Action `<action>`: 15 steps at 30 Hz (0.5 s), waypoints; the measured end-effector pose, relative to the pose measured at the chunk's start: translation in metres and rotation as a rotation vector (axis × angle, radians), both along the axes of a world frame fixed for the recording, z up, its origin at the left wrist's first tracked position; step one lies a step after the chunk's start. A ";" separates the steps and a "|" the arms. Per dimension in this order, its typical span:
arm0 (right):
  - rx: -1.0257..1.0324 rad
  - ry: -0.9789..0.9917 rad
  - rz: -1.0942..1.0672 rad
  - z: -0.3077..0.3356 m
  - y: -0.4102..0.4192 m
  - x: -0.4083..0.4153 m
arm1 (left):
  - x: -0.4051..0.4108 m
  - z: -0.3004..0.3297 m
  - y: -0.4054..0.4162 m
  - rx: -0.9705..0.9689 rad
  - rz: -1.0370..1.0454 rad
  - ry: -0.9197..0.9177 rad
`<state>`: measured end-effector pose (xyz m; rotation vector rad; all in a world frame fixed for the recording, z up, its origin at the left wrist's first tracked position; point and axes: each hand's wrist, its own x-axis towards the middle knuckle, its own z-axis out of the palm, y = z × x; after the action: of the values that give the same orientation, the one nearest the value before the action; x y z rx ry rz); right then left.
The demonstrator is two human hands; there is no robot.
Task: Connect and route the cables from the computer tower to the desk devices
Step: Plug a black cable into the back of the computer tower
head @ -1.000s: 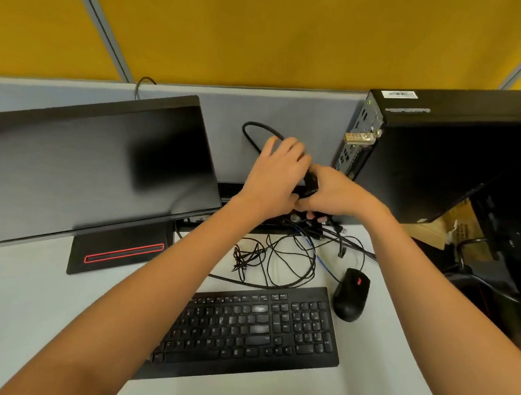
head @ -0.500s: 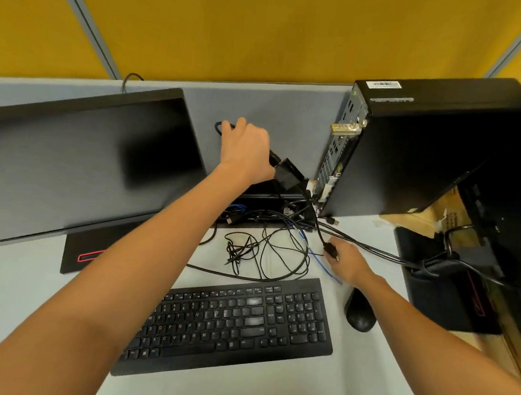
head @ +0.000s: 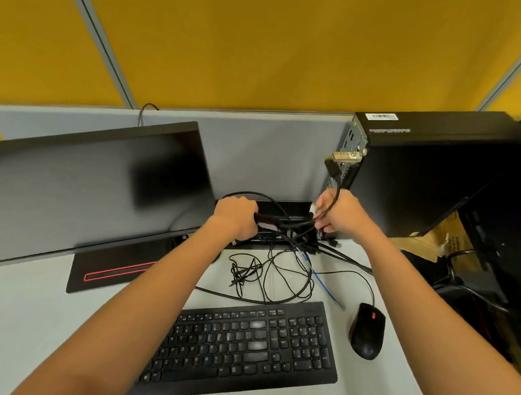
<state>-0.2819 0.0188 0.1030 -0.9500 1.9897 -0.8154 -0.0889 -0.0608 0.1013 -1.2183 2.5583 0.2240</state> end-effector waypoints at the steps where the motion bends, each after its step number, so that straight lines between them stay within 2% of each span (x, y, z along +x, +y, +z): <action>1: -0.054 -0.194 -0.072 0.005 0.000 0.002 | 0.002 -0.006 -0.001 0.038 0.061 0.010; 5: -0.319 -0.815 -0.232 0.021 0.003 0.005 | 0.003 -0.021 -0.003 0.072 0.106 0.004; 7: -0.416 -0.999 -0.329 0.025 0.001 0.005 | 0.001 -0.027 -0.001 0.106 0.113 -0.017; 12: -0.459 -0.873 -0.410 0.021 -0.011 0.016 | 0.001 -0.026 -0.007 0.338 0.088 0.019; 15: -0.457 -0.854 -0.437 0.016 -0.017 0.026 | 0.002 -0.012 -0.016 0.384 0.036 0.097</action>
<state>-0.2556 0.0020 0.1187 -0.2711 1.2672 -1.6389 -0.0866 -0.0767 0.0893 -1.1264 2.4187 0.7602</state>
